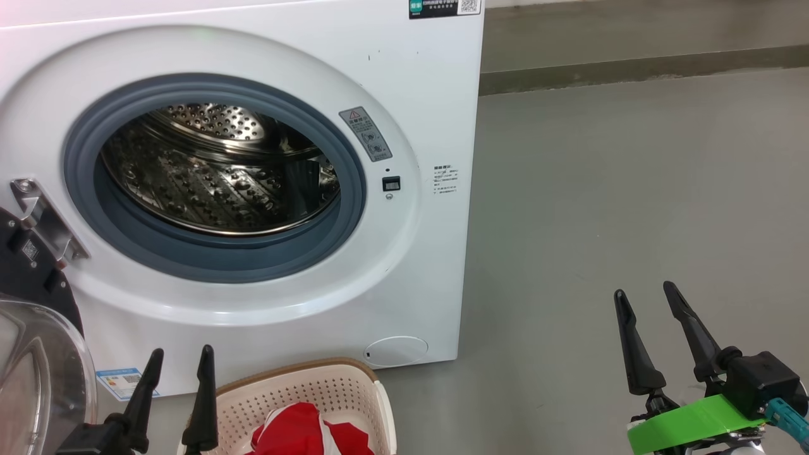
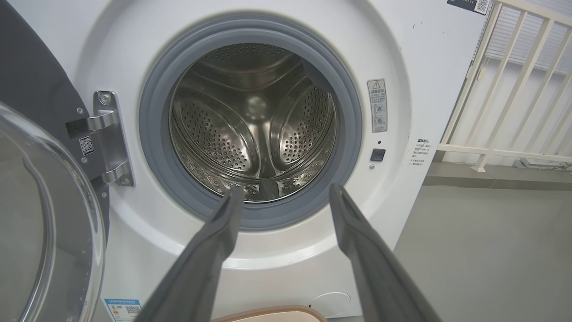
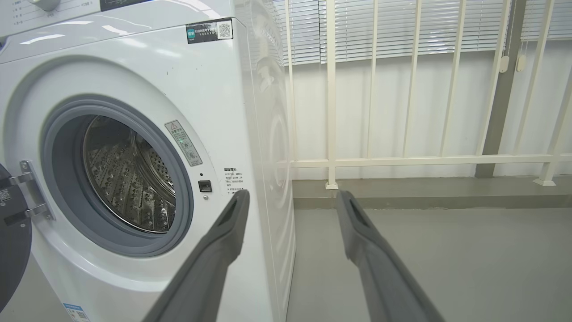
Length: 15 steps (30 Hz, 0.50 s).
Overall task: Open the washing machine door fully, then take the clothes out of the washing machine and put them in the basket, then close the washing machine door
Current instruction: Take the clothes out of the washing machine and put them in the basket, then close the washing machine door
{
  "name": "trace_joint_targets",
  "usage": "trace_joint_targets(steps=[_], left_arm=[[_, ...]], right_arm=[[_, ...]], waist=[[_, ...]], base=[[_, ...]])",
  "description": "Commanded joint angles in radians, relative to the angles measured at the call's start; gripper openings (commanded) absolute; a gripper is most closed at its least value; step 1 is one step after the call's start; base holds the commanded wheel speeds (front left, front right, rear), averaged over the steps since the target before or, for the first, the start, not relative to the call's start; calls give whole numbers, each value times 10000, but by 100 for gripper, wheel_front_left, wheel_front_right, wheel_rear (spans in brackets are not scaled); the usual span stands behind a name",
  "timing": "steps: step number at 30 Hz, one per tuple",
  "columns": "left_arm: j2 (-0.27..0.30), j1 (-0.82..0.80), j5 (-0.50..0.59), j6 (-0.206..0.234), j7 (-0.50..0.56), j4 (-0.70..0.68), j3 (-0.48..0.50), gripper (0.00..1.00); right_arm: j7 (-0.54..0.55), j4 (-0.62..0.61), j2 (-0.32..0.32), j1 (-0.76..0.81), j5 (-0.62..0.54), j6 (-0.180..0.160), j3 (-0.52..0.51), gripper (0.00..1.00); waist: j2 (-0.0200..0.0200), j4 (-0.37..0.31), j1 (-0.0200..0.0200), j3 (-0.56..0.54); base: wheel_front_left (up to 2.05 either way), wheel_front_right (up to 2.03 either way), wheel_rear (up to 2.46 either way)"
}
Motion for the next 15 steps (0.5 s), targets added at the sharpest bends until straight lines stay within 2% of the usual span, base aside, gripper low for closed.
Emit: trace_joint_targets(steps=[1,9,15], left_arm=[[191,-145,86,-9,-120,-262,374,100],[201,-132,223,51,-120,-350,352,100],[165,-144,258,76,-120,-423,300,100]], right_arm=[[-63,-230,-91,-228,-49,63,177,100],[-63,-170,-86,-194,-61,63,215,100],[-63,-146,-96,-192,-38,63,242,100]], waist=[[0,8,0,3],[0,44,0,-15],[0,81,0,7]], base=[[0,0,0],[-10,10,0],[-88,88,0]])
